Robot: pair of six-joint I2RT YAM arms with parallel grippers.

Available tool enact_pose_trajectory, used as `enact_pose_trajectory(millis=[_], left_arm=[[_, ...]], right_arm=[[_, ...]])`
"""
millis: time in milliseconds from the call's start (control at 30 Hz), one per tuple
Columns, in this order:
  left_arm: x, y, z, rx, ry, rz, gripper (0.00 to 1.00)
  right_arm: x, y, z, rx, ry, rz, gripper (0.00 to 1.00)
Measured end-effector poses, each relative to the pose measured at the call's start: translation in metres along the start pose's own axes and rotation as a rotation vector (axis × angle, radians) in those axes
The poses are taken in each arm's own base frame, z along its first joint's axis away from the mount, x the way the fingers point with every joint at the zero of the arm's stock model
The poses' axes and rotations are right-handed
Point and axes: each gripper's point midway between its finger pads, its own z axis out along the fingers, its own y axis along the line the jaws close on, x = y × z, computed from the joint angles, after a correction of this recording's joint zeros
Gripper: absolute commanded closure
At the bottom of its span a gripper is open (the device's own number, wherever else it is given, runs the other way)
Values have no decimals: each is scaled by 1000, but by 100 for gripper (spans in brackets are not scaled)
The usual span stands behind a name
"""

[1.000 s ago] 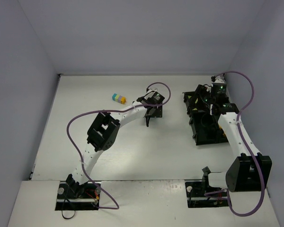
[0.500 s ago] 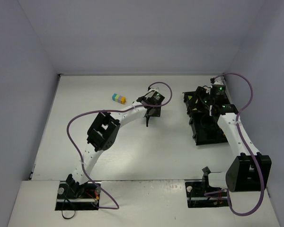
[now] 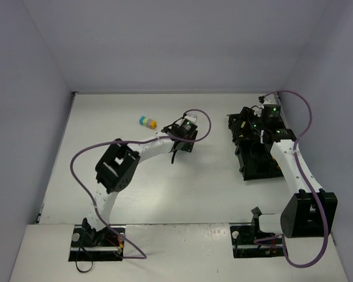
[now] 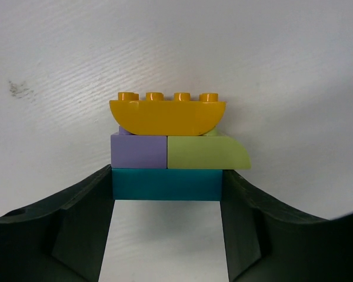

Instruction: Sort the legos into containers by color

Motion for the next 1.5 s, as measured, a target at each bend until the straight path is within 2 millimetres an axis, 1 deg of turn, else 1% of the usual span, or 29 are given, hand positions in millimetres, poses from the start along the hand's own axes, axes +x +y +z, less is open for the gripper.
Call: enact_pose_trajectory(millis=[33, 133, 233, 300, 400, 500, 567, 667, 767, 867, 1033, 1100, 1133, 1233, 1267, 1333, 1367, 1400, 1500], left_arm=[[5, 5, -8, 13, -1, 52, 97], [5, 11, -34, 84, -63, 207, 100], [-10, 12, -63, 152, -197, 319, 100], [-20, 14, -82, 181, -287, 373, 100], [-34, 8, -104, 240, -394, 449, 100], [-37, 2, -119, 299, -476, 512, 100], [-33, 0, -126, 330, -510, 549, 100], [-27, -2, -134, 365, -552, 586, 100], [-23, -3, -141, 383, -596, 605, 100], [-23, -4, -146, 394, -642, 612, 100], [-33, -9, -157, 416, -728, 617, 100], [-35, -11, -161, 428, -751, 618, 100], [-36, -13, -162, 436, -759, 619, 100], [-39, -17, -166, 455, -783, 622, 100], [-40, -18, -168, 459, -789, 623, 100], [-41, -19, -169, 466, -799, 624, 100], [-42, -19, -170, 468, -802, 624, 100], [-42, -19, -170, 468, -806, 624, 100], [-40, -20, -170, 475, -806, 622, 100]], right_arm=[[0, 6, 0, -26, 9, -3, 38], [1, 28, 1, -110, 41, -19, 39], [4, 57, 3, -204, 82, -45, 39], [9, 77, 5, -265, 117, -63, 39], [21, 101, 8, -339, 178, -81, 39], [33, 120, 10, -398, 230, -99, 39], [37, 131, 10, -439, 258, -108, 38], [38, 145, 8, -503, 288, -118, 38], [43, 154, 5, -552, 318, -125, 36], [51, 160, 3, -593, 356, -131, 36], [64, 166, 4, -631, 399, -155, 36], [70, 168, 5, -640, 412, -169, 38], [72, 169, 5, -644, 417, -176, 39], [77, 171, 7, -650, 429, -191, 49], [79, 172, 7, -650, 431, -194, 52], [80, 172, 7, -653, 432, -204, 57], [80, 172, 7, -654, 430, -207, 61], [80, 172, 8, -653, 428, -212, 64], [81, 172, 8, -655, 426, -228, 67]])
